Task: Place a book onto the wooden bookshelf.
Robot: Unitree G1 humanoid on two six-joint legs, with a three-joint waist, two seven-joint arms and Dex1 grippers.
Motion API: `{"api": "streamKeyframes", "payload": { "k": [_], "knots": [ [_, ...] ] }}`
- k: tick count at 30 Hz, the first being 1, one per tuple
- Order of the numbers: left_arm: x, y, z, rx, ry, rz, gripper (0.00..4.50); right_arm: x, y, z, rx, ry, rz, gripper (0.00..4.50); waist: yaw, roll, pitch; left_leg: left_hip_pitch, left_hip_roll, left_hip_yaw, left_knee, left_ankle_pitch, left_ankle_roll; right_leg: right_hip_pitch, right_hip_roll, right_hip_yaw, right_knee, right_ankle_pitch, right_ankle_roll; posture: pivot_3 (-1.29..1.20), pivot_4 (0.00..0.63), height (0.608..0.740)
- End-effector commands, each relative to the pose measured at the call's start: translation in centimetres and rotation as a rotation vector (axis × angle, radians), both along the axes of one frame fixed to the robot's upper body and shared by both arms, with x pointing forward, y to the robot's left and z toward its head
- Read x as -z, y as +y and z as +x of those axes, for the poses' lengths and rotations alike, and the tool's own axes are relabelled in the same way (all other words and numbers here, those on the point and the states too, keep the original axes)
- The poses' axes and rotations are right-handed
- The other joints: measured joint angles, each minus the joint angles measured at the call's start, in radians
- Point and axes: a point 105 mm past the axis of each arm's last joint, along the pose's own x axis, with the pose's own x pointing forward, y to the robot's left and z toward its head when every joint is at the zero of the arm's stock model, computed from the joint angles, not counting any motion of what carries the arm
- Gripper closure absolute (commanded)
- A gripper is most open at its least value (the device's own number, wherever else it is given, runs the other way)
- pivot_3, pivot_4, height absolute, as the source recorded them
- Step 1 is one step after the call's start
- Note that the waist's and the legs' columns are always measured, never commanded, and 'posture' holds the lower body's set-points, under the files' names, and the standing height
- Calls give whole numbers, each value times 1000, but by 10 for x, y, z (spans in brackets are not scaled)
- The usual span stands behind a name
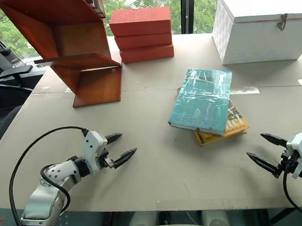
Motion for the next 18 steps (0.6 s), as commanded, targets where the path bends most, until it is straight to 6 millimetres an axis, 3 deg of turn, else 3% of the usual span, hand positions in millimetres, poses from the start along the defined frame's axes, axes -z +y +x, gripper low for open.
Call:
{"api": "streamKeyframes", "payload": {
  "k": [1,18],
  "knots": [
    [-8,-2,-4,17,-17,-14,23,-10,-4,0,-8,-33,-15,0,0,0,0,0,0,0,0,0,0,0,0,0,0,0,0,0,150,740],
    [-13,-10,-17,82,-11,-66,23,-10,-10,-10,1,-14,-23,0,0,0,0,0,0,0,0,0,0,0,0,0,0,0,0,0,150,740]
  ]
}}
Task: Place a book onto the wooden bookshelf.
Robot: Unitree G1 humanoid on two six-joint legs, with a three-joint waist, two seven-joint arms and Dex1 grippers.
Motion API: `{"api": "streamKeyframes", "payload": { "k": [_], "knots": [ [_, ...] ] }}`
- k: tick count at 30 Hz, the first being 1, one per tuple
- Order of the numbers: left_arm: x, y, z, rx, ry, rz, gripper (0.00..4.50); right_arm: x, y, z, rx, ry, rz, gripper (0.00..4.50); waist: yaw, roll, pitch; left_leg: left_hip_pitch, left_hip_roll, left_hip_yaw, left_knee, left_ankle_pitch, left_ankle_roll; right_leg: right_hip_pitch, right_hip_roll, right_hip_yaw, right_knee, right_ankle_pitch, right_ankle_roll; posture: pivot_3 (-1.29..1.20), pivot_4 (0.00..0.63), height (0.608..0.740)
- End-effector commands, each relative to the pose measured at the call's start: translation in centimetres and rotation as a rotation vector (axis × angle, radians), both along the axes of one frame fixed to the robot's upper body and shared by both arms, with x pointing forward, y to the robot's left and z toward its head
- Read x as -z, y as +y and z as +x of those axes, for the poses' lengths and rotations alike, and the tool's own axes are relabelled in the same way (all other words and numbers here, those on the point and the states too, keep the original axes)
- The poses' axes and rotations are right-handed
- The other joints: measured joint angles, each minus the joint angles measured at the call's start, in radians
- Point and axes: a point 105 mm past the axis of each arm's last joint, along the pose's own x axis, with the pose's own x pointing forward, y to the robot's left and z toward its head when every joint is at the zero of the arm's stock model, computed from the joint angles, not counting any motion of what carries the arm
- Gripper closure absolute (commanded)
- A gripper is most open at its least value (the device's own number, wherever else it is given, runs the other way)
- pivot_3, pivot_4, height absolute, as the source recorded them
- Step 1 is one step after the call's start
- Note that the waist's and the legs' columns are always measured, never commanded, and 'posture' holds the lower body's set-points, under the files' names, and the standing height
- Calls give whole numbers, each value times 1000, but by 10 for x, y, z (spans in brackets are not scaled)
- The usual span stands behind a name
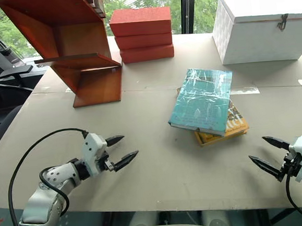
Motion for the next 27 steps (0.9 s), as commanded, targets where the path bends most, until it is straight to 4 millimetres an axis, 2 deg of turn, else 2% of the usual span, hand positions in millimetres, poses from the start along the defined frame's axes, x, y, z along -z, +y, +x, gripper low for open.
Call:
{"api": "streamKeyframes", "payload": {
  "k": [1,8,11,17,21,24,27],
  "knots": [
    [-12,-1,-4,29,-29,-15,23,-12,-2,-1,-3,-41,-10,0,-1,0,0,0,0,0,0,0,0,0,0,0,0,0,0,0,150,740],
    [-21,-1,10,61,-29,-39,23,-22,0,1,10,-85,-15,0,1,0,0,0,0,0,1,0,0,0,0,0,0,0,0,0,150,740],
    [-34,-8,23,77,-22,-107,23,-31,4,2,11,-117,-6,0,2,0,0,0,0,-1,1,0,0,0,1,0,0,1,3,0,150,740],
    [-45,-31,56,171,76,-182,23,-55,17,3,-2,-183,38,0,2,0,0,-1,-1,-3,3,2,-3,2,3,-1,0,2,4,0,150,740],
    [-47,-53,81,186,330,-335,23,-76,29,4,-33,-231,84,0,2,0,0,-2,-1,-4,5,2,-4,2,4,-1,0,2,4,0,150,740],
    [-62,-74,101,204,501,-526,23,-93,41,2,-76,-259,127,0,2,-1,1,-5,-1,-8,9,2,-4,2,5,-3,1,2,4,0,150,740],
    [-62,-88,116,185,583,-549,23,-100,50,0,-105,-261,128,0,1,-3,2,-6,-5,-11,9,2,-4,2,5,-5,0,2,4,0,150,740]
  ]
}}
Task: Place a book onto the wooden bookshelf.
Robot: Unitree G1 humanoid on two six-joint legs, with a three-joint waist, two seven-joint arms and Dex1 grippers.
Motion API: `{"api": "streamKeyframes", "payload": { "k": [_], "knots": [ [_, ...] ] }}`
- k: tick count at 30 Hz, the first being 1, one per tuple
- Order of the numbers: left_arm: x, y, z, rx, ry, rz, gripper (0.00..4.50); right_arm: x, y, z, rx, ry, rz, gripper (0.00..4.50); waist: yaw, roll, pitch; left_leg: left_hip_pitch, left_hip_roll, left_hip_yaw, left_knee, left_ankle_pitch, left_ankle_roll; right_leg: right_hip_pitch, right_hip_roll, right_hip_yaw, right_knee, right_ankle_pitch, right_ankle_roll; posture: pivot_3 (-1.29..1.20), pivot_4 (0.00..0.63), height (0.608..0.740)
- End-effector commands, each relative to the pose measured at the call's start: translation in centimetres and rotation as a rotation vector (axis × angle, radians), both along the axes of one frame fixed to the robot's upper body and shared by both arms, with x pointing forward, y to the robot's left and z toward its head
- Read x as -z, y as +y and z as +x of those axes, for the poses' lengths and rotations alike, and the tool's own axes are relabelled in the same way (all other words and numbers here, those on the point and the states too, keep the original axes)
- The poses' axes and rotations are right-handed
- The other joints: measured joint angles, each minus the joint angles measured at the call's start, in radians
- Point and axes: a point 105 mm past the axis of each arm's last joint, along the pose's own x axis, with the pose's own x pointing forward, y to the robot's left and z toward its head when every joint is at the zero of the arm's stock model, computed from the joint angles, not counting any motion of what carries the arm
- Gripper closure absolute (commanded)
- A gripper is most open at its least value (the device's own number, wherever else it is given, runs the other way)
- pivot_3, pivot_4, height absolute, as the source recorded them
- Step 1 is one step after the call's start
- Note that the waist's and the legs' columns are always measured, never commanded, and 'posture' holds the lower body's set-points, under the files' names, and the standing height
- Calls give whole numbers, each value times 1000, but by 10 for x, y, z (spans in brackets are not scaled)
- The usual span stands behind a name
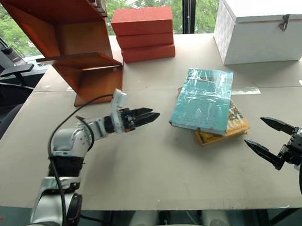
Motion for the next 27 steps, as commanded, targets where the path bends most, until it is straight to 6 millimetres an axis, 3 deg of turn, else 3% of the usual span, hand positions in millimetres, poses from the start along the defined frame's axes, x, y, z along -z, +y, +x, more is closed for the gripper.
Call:
{"api": "streamKeyframes", "payload": {
  "k": [1,4,9,13,23,27],
  "knots": [
    [-4,-11,15,6,112,-47,23,-18,8,-4,-25,-37,-2,0,0,-1,1,0,-2,-3,0,0,0,0,0,0,0,0,0,0,150,740],
    [-3,-23,19,53,186,-70,23,-21,13,-6,-40,-37,1,0,-4,-2,2,-1,-6,-10,0,0,0,0,0,1,0,0,0,0,150,740],
    [15,-45,17,151,281,-28,23,-27,20,-5,-42,-58,-4,0,0,-3,2,-4,-10,-18,1,0,0,-1,0,1,0,0,1,0,150,740],
    [10,-56,15,203,342,-73,23,-29,22,-6,-38,-59,-19,0,1,-3,2,-9,-11,-23,3,0,0,-3,-1,-3,-1,1,1,0,150,740],
    [17,-61,5,286,412,-58,4445,-31,25,-7,-29,-63,-34,0,0,-4,3,-10,-14,-30,3,0,1,-4,-1,-3,0,1,2,0,150,740],
    [12,-61,12,241,381,-99,4445,-34,25,-4,-30,-72,-24,0,0,-4,3,-10,-15,-31,4,-2,4,-4,-1,-3,0,1,2,0,150,740]
  ]
}}
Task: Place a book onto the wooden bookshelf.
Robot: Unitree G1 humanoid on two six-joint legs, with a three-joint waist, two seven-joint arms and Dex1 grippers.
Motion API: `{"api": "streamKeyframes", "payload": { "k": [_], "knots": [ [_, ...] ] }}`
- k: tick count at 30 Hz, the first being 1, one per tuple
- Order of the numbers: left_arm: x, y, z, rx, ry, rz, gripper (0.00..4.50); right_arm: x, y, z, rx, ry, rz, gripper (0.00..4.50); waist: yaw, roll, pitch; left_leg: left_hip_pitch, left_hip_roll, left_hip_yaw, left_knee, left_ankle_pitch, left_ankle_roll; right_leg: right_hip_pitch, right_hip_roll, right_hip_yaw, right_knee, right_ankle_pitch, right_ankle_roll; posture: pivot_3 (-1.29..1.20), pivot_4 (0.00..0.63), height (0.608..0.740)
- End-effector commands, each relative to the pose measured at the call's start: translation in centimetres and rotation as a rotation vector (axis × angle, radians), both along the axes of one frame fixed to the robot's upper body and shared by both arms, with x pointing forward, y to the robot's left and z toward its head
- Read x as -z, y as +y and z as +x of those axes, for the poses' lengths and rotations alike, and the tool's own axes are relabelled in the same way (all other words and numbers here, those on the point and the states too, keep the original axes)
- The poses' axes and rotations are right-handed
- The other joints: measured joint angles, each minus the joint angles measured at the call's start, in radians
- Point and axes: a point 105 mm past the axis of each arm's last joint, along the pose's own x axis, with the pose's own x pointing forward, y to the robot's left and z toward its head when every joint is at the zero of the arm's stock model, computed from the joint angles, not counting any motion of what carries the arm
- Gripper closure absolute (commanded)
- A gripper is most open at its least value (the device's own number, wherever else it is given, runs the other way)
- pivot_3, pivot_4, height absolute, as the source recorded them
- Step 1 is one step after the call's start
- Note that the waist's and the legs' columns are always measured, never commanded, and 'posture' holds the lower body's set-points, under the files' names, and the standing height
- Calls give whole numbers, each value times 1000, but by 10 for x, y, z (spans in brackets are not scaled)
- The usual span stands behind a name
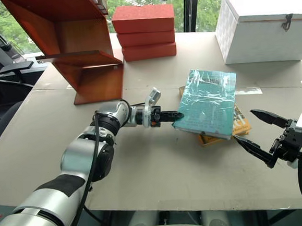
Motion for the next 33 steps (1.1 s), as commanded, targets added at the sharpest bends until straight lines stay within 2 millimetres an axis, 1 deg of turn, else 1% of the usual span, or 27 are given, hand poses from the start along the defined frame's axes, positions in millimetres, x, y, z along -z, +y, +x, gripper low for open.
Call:
{"api": "streamKeyframes", "payload": {
  "k": [1,2,4,5,7,8,10,12,13,14,16,18,21,23,24,26,29,33],
  "knots": [
    [-18,-3,10,-49,-60,-80,4445,-13,0,2,-2,-47,-7,0,0,0,0,0,0,0,0,0,0,0,0,0,0,0,0,0,150,740],
    [-27,-3,13,-54,-103,-116,4445,-15,0,3,-3,-51,-3,0,0,0,0,0,0,0,0,0,0,0,0,0,0,0,0,0,150,740],
    [-53,-6,17,-21,-307,-157,4445,-19,-1,6,0,-64,7,0,0,0,1,0,0,0,0,0,0,0,0,0,0,0,0,0,150,740],
    [-62,-6,16,1,-400,-159,4445,-21,-1,7,1,-70,14,0,0,0,1,0,0,0,0,1,-2,0,0,0,0,0,0,0,150,740],
    [-83,-5,14,29,-687,-117,4445,-26,-4,11,16,-85,43,0,0,0,3,-1,1,0,0,2,-4,-1,-1,0,0,0,0,0,150,740],
    [-97,-4,12,29,-891,-71,4445,-28,-6,14,25,-94,55,0,-1,0,3,-1,3,0,0,2,-4,-1,-1,0,0,0,0,0,150,740],
    [-114,-3,5,12,-1134,-19,4445,-30,-9,17,34,-104,68,0,-1,0,4,-1,4,0,0,2,-4,-1,-3,3,0,0,0,0,150,740],
    [-133,2,6,-52,-1390,63,4445,-33,-9,21,30,-112,86,0,2,1,4,-1,3,0,0,2,-4,-1,-4,4,0,0,0,0,150,740],
    [-145,11,10,-76,-1632,212,4445,-36,-9,25,25,-121,101,0,3,1,4,-1,3,0,0,2,-4,-1,-4,4,0,1,1,0,150,740],
    [-162,19,11,-99,-1822,302,4445,-40,-9,29,19,-131,118,0,2,1,4,-1,2,0,0,2,-4,-1,-4,4,0,1,1,0,150,740],
    [-193,32,11,-168,-2067,431,4445,-48,-8,37,2,-148,154,0,-1,1,4,1,1,1,0,3,-4,-1,-4,4,0,2,2,0,150,740],
    [-218,45,9,-232,-2220,534,4445,-54,-5,44,-25,-156,183,0,0,1,5,1,0,0,0,3,-4,-1,-4,4,0,3,3,0,150,740],
    [-239,63,5,-256,-2385,714,4445,-59,0,52,-71,-158,200,0,3,1,5,0,-1,0,0,2,-4,-1,-4,3,-1,3,4,0,150,740],
    [-252,81,2,-255,-2478,906,4445,-63,6,56,-112,-153,210,0,1,2,6,-1,-2,-1,0,2,-4,-1,-5,2,-1,3,4,0,150,740],
    [-260,93,1,-281,-2493,996,4445,-66,9,58,-134,-153,218,0,1,2,6,-2,-2,-1,0,2,-4,-1,-5,2,-1,3,4,0,150,740],
    [-267,109,0,-303,-2497,1119,4445,-70,13,61,-163,-154,233,0,0,2,7,-2,-4,0,0,2,-4,-2,-5,2,-1,3,5,0,150,740],
    [-267,146,-4,-284,-2428,1355,4445,-81,25,68,-220,-162,261,0,-3,3,7,-2,-4,0,0,2,-4,-2,-5,2,-1,3,5,0,150,740],
    [-258,181,-10,-279,-2321,1523,4445,-86,29,75,-247,-157,298,0,-2,3,8,-1,-2,-1,0,3,-4,-2,-5,1,0,3,5,0,150,740]
  ]
}}
